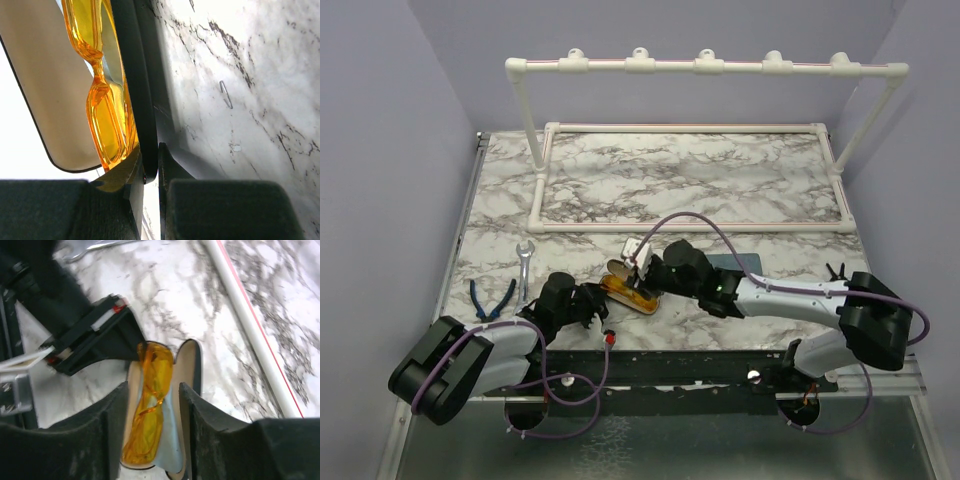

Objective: Organize the sunglasses
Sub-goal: Adjust the sunglasses in the sunglasses case, then close the sunglasses case at the center of the board.

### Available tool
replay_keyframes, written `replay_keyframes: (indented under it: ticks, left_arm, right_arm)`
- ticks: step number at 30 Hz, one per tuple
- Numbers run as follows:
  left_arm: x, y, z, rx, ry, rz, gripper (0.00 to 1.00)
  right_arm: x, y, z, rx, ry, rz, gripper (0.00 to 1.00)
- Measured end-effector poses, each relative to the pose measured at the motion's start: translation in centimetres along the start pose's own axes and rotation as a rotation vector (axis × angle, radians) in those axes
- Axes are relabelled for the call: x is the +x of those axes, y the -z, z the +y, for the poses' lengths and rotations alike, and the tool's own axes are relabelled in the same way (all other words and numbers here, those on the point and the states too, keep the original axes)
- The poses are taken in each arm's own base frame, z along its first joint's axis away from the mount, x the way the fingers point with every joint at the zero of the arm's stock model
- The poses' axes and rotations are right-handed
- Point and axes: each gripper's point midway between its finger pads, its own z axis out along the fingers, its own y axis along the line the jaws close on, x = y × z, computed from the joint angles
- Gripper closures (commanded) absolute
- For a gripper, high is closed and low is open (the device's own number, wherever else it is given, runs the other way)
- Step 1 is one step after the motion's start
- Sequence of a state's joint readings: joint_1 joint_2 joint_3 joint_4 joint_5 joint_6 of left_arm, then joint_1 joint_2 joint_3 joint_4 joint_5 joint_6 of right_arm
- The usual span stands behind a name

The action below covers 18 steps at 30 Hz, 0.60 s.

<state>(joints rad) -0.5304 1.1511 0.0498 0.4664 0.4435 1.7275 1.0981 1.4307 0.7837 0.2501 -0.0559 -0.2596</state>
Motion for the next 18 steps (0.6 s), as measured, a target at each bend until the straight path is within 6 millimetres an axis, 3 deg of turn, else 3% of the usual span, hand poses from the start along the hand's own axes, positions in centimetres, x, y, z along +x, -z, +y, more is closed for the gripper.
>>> replay_keyframes:
  ticks: [2, 4, 6, 8, 11, 15, 18]
  left_arm:
    - [0.0, 0.0, 0.0, 0.0, -0.001, 0.0, 0.88]
    - [0.0, 0.0, 0.0, 0.0, -0.001, 0.0, 0.88]
    - [0.0, 0.0, 0.0, 0.0, -0.001, 0.0, 0.88]
    - [0.0, 0.0, 0.0, 0.0, -0.001, 0.0, 0.88]
    - [0.0, 0.0, 0.0, 0.001, -0.002, 0.001, 0.88]
    - [0.0, 0.0, 0.0, 0.0, -0.001, 0.002, 0.88]
    - [0.0, 0.0, 0.0, 0.0, -0.001, 0.002, 0.88]
  right_arm:
    - [0.1, 0.0, -1.6, 0.04, -0.048, -0.007, 0.66]
    - [1.2, -0.1, -4.5, 0.108, -0.115, 0.016, 0.72]
    - [2.4, -0.9, -7.3, 0.179, -0.175, 0.055, 0.77]
    - [3.4, -2.0, -8.9, 0.221, -0.21, 0.095, 0.8]
    - [5.2, -4.0, -8.8, 0.215, -0.231, 0.158, 0.82]
    - [7.7, -4.7, -6.9, 0.17, -0.234, 0.235, 0.83]
    - [7.5, -5.0, -5.5, 0.146, -0.212, 0.235, 0.84]
